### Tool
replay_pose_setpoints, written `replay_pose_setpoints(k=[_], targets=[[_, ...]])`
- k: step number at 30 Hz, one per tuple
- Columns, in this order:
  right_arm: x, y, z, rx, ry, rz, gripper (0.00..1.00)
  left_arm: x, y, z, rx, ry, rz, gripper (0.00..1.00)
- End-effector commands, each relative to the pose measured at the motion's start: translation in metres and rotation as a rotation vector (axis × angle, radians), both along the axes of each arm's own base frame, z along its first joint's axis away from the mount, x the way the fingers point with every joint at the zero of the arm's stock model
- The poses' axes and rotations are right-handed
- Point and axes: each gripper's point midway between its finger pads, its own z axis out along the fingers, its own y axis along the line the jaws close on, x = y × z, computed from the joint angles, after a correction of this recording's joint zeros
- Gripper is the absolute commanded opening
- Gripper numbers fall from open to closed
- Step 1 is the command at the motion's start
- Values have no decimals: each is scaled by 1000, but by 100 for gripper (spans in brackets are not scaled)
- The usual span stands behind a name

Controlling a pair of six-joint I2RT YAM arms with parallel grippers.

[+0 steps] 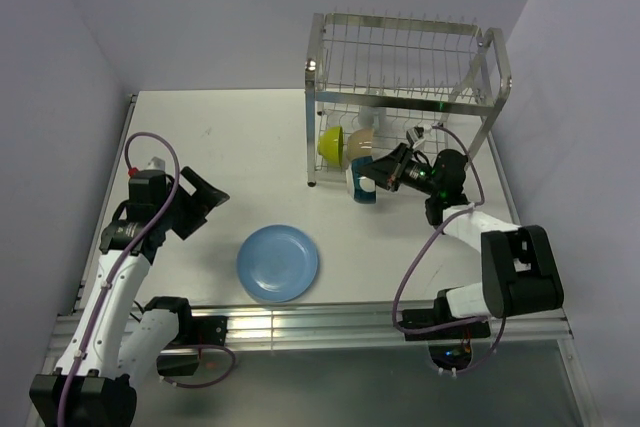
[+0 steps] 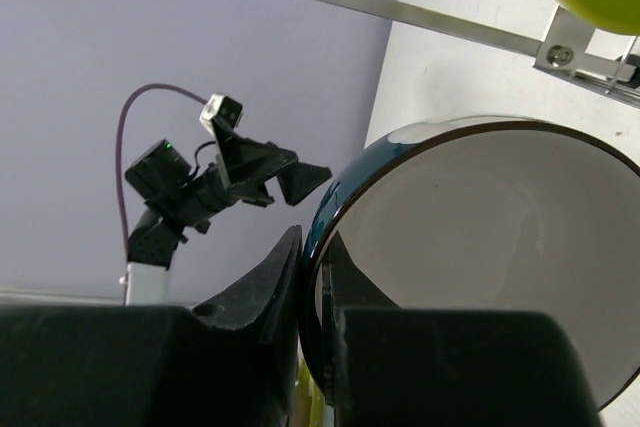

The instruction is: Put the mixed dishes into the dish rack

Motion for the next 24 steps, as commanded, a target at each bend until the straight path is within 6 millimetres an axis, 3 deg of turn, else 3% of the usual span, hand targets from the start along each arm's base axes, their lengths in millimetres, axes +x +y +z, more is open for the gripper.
replay_pose_setpoints(k=[1,10,15,18,24], targets=[[10,-6,43,40,-188,29,0,9,-1,9,8,-54,-25,94],[47,-25,32,28,-164,-27,0,9,-3,-2,5,-44,-40,94],[54,-25,34,27,-170,-35,0,10,-5,-11,1,-30,-53,94],[63,-39,36,23,-175,-78,0,10,-5,-16,3,-24,-60,93],[61,-43,50,29,-205,-80,0,12,-8,-14,-11,-32,-67,93]])
